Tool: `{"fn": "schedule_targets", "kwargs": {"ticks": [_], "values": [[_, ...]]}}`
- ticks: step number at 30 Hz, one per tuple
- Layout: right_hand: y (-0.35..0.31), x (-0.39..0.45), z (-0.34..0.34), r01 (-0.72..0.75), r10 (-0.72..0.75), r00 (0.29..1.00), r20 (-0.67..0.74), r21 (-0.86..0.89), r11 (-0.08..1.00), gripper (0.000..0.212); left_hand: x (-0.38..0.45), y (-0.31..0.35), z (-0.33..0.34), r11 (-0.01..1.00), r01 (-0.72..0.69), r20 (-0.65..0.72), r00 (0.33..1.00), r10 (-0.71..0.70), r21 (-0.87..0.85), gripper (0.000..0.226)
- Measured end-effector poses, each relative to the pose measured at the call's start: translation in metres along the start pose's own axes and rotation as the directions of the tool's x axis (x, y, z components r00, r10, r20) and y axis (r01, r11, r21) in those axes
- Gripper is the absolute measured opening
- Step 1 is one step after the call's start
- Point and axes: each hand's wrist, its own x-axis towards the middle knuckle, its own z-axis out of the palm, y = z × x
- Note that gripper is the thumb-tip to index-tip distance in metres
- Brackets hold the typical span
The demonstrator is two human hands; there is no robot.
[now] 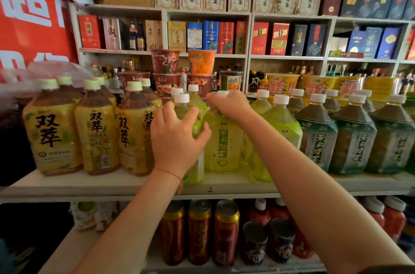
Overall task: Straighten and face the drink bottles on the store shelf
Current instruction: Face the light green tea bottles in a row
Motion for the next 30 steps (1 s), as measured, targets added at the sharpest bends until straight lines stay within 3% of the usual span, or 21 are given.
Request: {"fn": "schedule_targets", "kwargs": {"ticks": [4, 7, 9, 11, 13, 15, 17, 18, 21, 26, 28, 30], "values": [[0.003, -0.010, -0.005, 0.007, -0.007, 1.000, 0.000, 0.078, 0.997, 0.025, -0.001, -0.001, -0.002, 0.998, 0.001, 0.006, 1.000, 0.000, -0.064, 0.044], [0.005, -0.022, -0.009, 0.051, -0.048, 0.998, -0.031, 0.103, 0.993, 0.023, -0.011, -0.004, -0.007, 0.944, 0.098, 0.060, 0.995, -0.083, -0.314, 0.054], [0.006, -0.030, -0.009, 0.089, -0.082, 0.993, -0.085, 0.078, 0.993, 0.028, -0.020, -0.007, -0.014, 0.755, 0.337, 0.213, 0.942, -0.261, -0.562, 0.078], [0.008, -0.036, -0.004, 0.128, -0.120, 0.978, -0.170, 0.036, 0.991, 0.028, -0.026, -0.013, -0.017, 0.516, 0.554, 0.410, 0.832, -0.375, -0.653, 0.097], [0.013, -0.047, 0.007, 0.186, -0.186, 0.945, -0.269, -0.026, 0.982, 0.020, -0.028, -0.021, -0.015, 0.454, 0.634, 0.493, 0.773, -0.399, -0.626, 0.114], [0.022, -0.064, 0.021, 0.345, -0.395, 0.810, -0.433, -0.192, 0.919, 0.033, -0.027, -0.026, -0.014, 0.462, 0.644, 0.515, 0.765, -0.386, -0.610, 0.130], [0.027, -0.083, 0.034, 0.533, -0.592, 0.598, -0.540, -0.284, 0.797, 0.035, -0.024, -0.029, -0.014, 0.420, 0.661, 0.540, 0.750, -0.382, -0.622, 0.134], [0.028, -0.092, 0.040, 0.588, -0.622, 0.560, -0.548, -0.267, 0.764, 0.032, -0.023, -0.030, -0.013, 0.396, 0.664, 0.543, 0.747, -0.382, -0.635, 0.129], [0.031, -0.114, 0.055, 0.614, -0.577, 0.660, -0.481, -0.097, 0.783, 0.026, -0.023, -0.029, -0.017, 0.403, 0.631, 0.489, 0.772, -0.405, -0.663, 0.109], [0.037, -0.136, 0.059, 0.560, -0.469, 0.765, -0.442, 0.096, 0.823, 0.030, -0.029, -0.010, -0.033, 0.616, 0.416, 0.305, 0.909, -0.283, -0.668, 0.093], [0.038, -0.144, 0.057, 0.498, -0.381, 0.827, -0.413, 0.225, 0.837, 0.033, -0.031, -0.002, -0.039, 0.628, 0.353, 0.238, 0.935, -0.263, -0.693, 0.087], [0.042, -0.153, 0.056, 0.457, -0.344, 0.875, -0.340, 0.347, 0.819, 0.042, -0.030, 0.003, -0.048, 0.576, 0.371, 0.212, 0.921, -0.326, -0.728, 0.090]]}}
